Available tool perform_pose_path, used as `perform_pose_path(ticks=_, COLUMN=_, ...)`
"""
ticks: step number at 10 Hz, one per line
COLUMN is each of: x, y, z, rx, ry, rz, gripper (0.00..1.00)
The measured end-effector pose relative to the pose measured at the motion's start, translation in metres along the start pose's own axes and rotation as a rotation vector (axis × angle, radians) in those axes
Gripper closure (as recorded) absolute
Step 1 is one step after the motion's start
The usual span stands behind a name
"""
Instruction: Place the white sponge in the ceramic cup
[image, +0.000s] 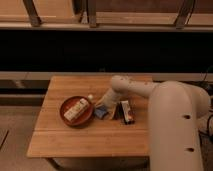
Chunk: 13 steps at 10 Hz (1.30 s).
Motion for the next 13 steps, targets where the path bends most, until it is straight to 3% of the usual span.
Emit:
perform_pose_path(ticks=2, x=-0.001, y=-0.005, z=0.006, rx=-0.005, ry=0.037, rz=0.007, gripper=0.66)
perform_pose_path(ticks=5, x=-0.009, y=-0.006, z=0.005, rx=-0.014, ry=0.033, rz=0.012, gripper=0.95)
perform_pose_path(ticks=7, x=-0.012, y=-0.007, z=-0.003, rx=-0.021, ry=0.012, rz=-0.001, gripper=1.0)
perform_pose_path(ticks=10, x=-0.005, y=0.035, z=-0.069, rx=-0.086, ry=-0.109, rz=-0.113, gripper=1.0)
perform_pose_path(ticks=13, x=0.026, y=0.073, z=-0.144, rx=-0.129, ry=-0.264, rz=-0.272, gripper=1.0)
